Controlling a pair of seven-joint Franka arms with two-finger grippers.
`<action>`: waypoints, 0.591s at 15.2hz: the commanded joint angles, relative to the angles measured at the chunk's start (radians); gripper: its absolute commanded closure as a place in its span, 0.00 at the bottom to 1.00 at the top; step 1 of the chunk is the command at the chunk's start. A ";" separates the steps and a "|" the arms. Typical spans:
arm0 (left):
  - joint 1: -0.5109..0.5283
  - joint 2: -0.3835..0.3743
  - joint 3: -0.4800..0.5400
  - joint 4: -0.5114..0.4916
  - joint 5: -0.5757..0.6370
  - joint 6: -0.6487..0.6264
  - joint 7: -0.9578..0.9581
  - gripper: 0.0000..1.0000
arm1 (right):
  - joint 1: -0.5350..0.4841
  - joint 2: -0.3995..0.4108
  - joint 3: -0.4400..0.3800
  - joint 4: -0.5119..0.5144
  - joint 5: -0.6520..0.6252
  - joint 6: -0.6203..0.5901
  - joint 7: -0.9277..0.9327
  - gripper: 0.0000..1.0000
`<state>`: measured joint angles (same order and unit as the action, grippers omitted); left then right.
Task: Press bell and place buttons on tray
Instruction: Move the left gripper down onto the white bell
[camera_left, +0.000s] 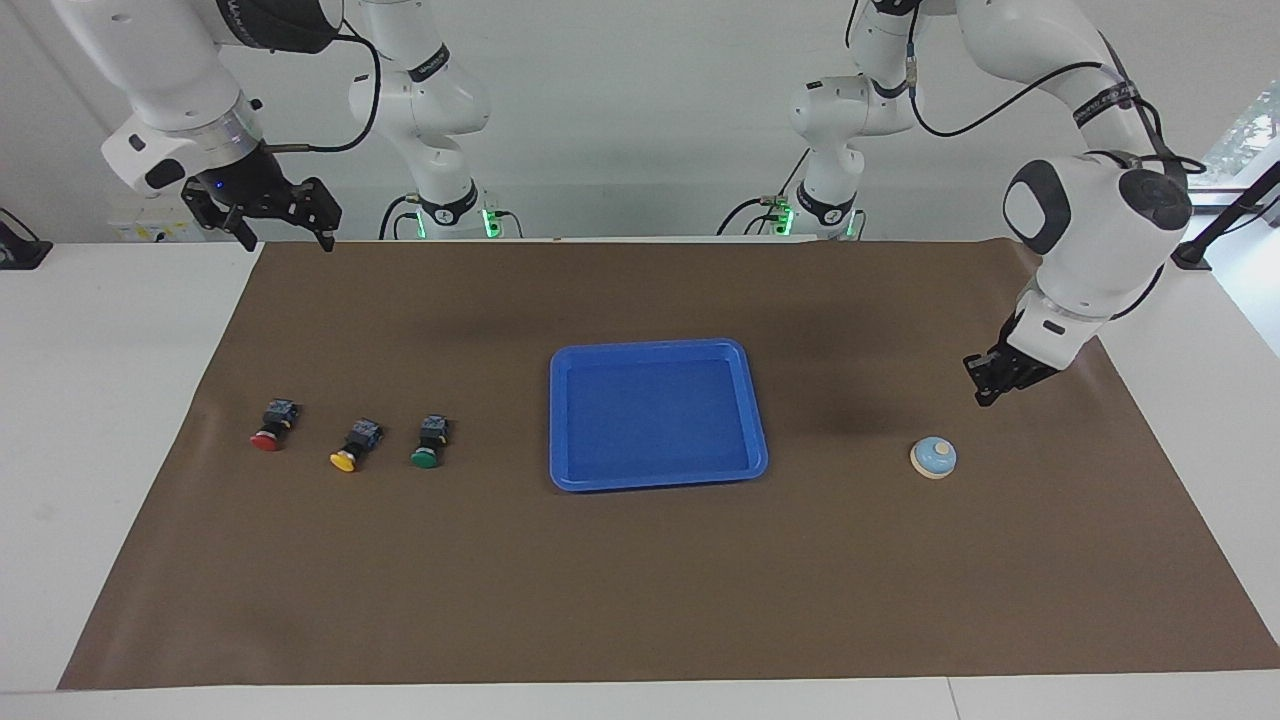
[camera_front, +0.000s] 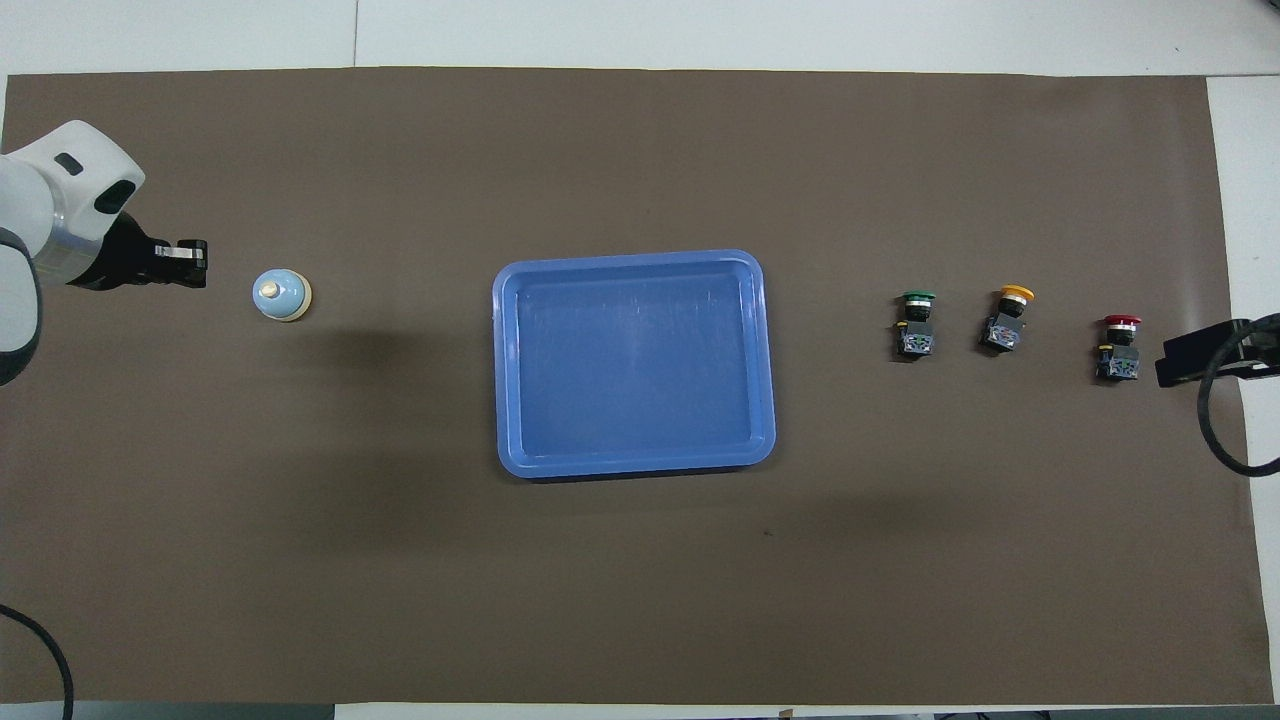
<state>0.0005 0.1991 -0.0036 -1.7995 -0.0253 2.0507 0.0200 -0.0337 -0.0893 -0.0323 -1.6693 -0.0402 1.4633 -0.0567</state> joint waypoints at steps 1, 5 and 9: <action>-0.016 0.046 0.010 0.019 -0.008 0.054 -0.018 1.00 | -0.011 0.002 0.008 0.006 -0.007 -0.006 -0.026 0.00; -0.017 0.076 0.010 -0.003 -0.008 0.106 -0.018 1.00 | -0.011 0.002 0.008 0.006 -0.007 -0.006 -0.026 0.00; -0.036 0.077 0.010 -0.067 -0.008 0.184 -0.049 1.00 | -0.011 0.002 0.008 0.006 -0.007 -0.006 -0.026 0.00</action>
<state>-0.0135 0.2807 -0.0039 -1.8180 -0.0253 2.1666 0.0002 -0.0337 -0.0893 -0.0323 -1.6693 -0.0402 1.4632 -0.0567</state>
